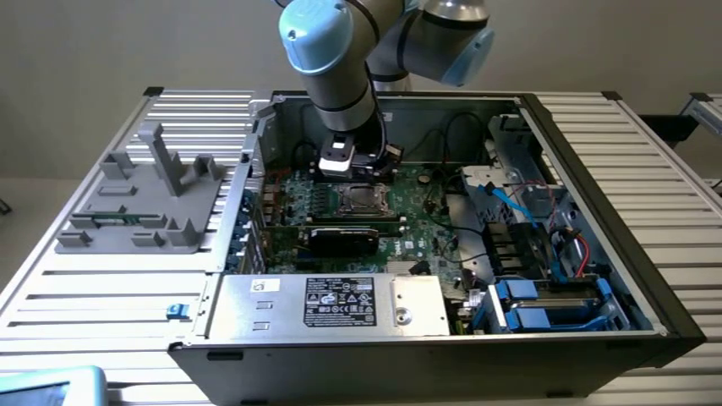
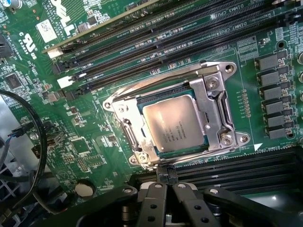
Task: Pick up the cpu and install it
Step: 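Install the first cpu locking lever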
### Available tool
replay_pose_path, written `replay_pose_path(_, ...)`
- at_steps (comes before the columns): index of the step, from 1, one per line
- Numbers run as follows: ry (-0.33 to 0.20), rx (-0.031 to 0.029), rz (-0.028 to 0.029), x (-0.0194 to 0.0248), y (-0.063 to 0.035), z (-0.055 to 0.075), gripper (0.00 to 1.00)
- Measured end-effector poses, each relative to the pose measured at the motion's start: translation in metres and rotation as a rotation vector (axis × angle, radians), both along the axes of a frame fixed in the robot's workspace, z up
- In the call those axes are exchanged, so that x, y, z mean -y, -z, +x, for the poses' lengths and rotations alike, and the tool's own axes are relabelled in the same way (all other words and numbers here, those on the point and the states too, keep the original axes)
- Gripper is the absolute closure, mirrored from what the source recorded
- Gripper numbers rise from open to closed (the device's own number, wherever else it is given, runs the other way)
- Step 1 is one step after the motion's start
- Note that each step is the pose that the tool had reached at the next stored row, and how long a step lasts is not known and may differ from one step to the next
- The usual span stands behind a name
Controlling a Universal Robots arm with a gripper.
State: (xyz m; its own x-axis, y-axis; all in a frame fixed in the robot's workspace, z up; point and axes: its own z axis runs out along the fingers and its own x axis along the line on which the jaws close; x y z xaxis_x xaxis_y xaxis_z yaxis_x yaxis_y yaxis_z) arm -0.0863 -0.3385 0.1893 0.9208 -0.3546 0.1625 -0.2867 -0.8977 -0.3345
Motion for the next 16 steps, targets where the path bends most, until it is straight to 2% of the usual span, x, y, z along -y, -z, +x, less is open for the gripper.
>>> replay_pose_path(3,-0.001,-0.0002,0.0009,0.0000,-0.0006,0.000,0.89)
replay_pose_path(5,-0.001,-0.0004,0.0011,-0.0001,-0.0044,0.000,0.89)
replay_pose_path(14,0.000,-0.0057,0.0009,0.0001,-0.0408,0.000,0.89)
replay_pose_path(16,-0.001,-0.0068,-0.0021,0.0001,-0.0452,0.000,0.89)
